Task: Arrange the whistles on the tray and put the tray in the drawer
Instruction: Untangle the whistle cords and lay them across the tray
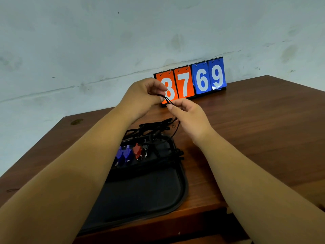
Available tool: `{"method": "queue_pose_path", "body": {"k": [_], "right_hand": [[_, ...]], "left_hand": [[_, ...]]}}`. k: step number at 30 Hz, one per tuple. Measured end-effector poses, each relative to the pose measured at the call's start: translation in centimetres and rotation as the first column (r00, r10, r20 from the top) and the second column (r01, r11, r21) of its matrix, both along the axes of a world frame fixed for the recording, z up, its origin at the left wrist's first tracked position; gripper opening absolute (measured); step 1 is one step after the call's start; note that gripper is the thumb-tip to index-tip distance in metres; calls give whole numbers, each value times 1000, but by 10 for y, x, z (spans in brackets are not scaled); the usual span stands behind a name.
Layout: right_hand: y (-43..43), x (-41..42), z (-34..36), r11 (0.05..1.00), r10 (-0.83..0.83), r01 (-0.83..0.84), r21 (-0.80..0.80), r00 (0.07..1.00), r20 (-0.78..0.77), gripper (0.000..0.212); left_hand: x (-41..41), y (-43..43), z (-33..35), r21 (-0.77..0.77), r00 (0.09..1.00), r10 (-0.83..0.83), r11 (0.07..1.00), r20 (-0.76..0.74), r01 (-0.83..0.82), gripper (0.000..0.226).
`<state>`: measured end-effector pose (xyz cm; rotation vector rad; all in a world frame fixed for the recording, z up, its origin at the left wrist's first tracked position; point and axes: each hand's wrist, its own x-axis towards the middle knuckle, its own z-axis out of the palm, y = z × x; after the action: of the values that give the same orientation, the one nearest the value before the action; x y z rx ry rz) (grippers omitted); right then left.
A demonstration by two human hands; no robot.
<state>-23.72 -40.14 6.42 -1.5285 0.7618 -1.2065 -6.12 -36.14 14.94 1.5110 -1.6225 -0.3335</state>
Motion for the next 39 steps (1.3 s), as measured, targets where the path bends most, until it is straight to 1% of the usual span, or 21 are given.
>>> {"method": "queue_pose_path", "body": {"k": [3, 6, 9, 11, 13, 16, 18, 21, 25, 30, 34, 39], "right_hand": [[3, 1, 0, 999, 6, -8, -38, 999, -50, 20], [4, 2, -2, 996, 17, -27, -80, 992, -125, 17], [2, 2, -4, 993, -27, 0, -122, 975, -218, 15], [0, 2, -5, 990, -85, 47, -133, 952, -293, 16], [-5, 1, -7, 988, -131, 97, -118, 936, -327, 17], [-9, 0, -9, 984, -174, 151, -97, 933, -316, 21], [-10, 0, -9, 984, -176, 155, -90, 932, -316, 24], [-9, 2, -10, 988, -149, 121, -96, 913, -380, 23], [-12, 2, -12, 987, -148, 102, -127, 884, -444, 21], [-19, 1, -14, 990, -116, 29, -140, 737, -666, 19], [-24, 2, -14, 985, -168, 83, -154, 699, -695, 21], [-25, 11, -16, 968, -247, 128, -217, 648, -721, 20]], "left_hand": [[3, 0, 1, 1, 999, 26, 1000, 29, -26, 31], [2, 2, 2, -6, 995, 54, 999, 81, -54, 27], [2, 2, 2, -8, 989, 93, 996, 118, -93, 25], [6, 2, 1, -29, 989, 135, 991, 55, -134, 26], [15, 1, 0, -31, 980, 191, 981, -51, -193, 26], [39, 0, -5, 6, 943, 251, 967, -219, -256, 28], [56, 2, -10, 34, 914, 288, 956, -285, -291, 28], [75, 10, -16, 66, 879, 350, 935, -325, -348, 26], [91, 21, -15, 65, 822, 413, 904, -393, -423, 21], [105, 27, -2, 22, 770, 450, 868, -453, -495, 22], [115, 32, 12, -36, 745, 460, 840, -483, -542, 23], [117, 42, 25, -120, 747, 424, 826, -511, -551, 23]]}}
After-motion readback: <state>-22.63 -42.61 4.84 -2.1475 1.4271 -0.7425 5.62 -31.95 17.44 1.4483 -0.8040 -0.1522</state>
